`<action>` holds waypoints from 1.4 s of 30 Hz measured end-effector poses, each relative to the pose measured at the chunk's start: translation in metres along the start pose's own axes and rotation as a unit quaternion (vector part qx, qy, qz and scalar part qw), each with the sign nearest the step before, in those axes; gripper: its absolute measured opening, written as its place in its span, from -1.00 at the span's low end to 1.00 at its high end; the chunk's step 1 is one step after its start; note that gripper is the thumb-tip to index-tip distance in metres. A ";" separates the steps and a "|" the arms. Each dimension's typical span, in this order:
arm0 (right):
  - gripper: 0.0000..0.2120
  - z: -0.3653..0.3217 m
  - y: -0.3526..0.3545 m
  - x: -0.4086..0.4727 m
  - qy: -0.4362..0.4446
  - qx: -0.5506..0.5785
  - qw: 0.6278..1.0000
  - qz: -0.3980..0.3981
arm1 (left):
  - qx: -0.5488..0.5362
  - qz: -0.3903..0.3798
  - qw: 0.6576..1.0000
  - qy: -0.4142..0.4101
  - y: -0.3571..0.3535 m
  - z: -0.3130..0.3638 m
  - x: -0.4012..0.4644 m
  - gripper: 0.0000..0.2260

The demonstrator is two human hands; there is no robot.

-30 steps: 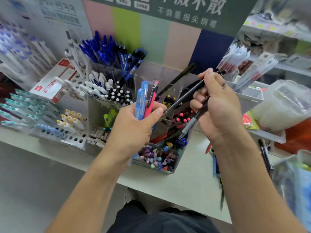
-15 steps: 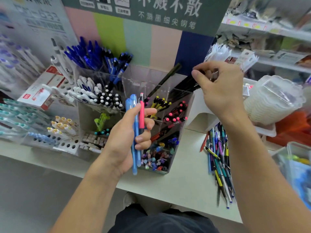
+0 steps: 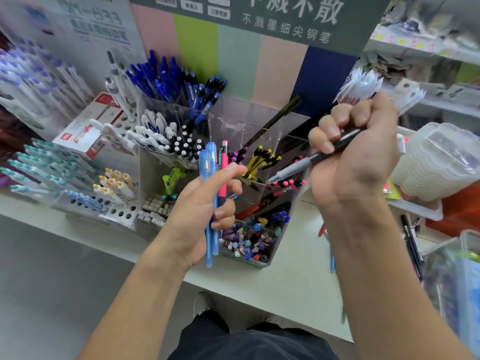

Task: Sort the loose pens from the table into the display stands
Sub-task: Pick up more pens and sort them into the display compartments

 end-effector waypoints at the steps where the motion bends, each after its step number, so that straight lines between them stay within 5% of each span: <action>1: -0.58 0.006 -0.004 -0.002 -0.022 0.032 0.999 -0.005 | 0.025 -0.003 1.000 0.001 0.000 0.001 -0.002 -0.51; 7: -0.57 0.032 -0.019 -0.012 -0.062 0.046 0.996 -0.047 | 0.061 -0.020 0.998 -0.024 0.002 0.006 -0.012 -0.74; 13: -0.77 0.040 -0.002 -0.014 -0.073 -0.265 0.958 -0.083 | 0.077 0.043 0.989 -0.122 0.013 0.010 -0.013 -0.91; 18: -0.97 0.051 0.012 -0.026 -0.118 -0.223 0.958 -0.133 | 0.075 0.088 0.979 -0.169 0.025 0.012 -0.014 -0.88; 23: -0.71 0.056 0.010 -0.029 -0.126 -0.232 0.950 -0.166 | 0.055 0.096 0.981 -0.163 0.036 0.014 -0.014 -0.91; 26: -0.75 0.056 0.004 -0.032 -0.114 -0.259 0.938 -0.202 | 0.038 0.120 0.974 -0.190 0.042 0.016 -0.013 -0.89; 34: -0.81 0.058 -0.004 -0.030 0.014 -0.334 0.928 -0.165 | 0.046 0.136 0.974 -0.177 0.058 0.020 -0.011 -0.89; 37: -0.85 0.043 -0.017 -0.021 0.128 -0.334 0.926 -0.118 | 0.028 0.156 0.973 -0.167 0.066 0.020 -0.012 -0.91; 40: -0.90 0.026 -0.040 0.007 0.277 -0.404 0.868 -0.086 | -0.028 0.112 0.988 -0.102 0.067 0.022 -0.012 -0.73; 42: -0.91 0.029 -0.054 0.032 0.293 -0.497 0.813 -0.078 | -0.091 0.041 0.994 -0.051 0.062 0.024 -0.011 -0.61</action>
Point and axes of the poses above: each hand's wrist, its own x-axis towards the middle knuckle, its own y-axis out of the back of the hand, z = x × y, the point moved 2 cm from there along x, towards the middle knuckle, and after that the axes turned 13 degrees about -x, right-handed, at the moved point
